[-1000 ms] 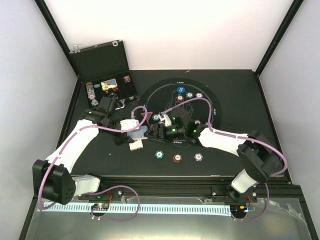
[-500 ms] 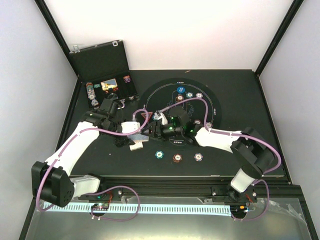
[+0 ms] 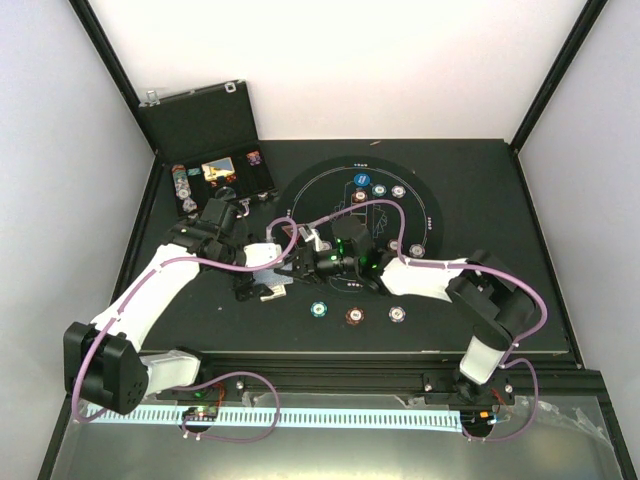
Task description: Distribute texas hold em gaming equipment
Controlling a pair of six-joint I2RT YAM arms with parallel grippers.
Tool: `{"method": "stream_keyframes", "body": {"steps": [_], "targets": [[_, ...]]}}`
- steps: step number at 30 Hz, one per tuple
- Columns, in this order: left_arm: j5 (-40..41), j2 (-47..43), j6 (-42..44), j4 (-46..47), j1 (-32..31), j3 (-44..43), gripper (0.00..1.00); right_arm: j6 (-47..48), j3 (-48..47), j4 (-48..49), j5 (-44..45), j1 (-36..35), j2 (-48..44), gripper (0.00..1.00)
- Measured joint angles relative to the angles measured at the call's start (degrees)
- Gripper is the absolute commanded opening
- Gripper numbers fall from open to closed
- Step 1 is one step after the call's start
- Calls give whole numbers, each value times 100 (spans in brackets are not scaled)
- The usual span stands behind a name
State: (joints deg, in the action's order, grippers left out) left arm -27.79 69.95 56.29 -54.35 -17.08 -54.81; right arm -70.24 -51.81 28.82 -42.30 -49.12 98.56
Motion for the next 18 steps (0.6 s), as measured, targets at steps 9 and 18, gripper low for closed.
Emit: {"method": "stream_keyframes", "body": {"steps": [9, 18], "targets": [[-341, 0, 7, 37, -31, 0, 95, -20, 0, 81, -44, -42, 94, 5], [-557, -223, 61, 81, -31, 31, 83, -28, 0, 101, -55, -105, 286, 5]]}}
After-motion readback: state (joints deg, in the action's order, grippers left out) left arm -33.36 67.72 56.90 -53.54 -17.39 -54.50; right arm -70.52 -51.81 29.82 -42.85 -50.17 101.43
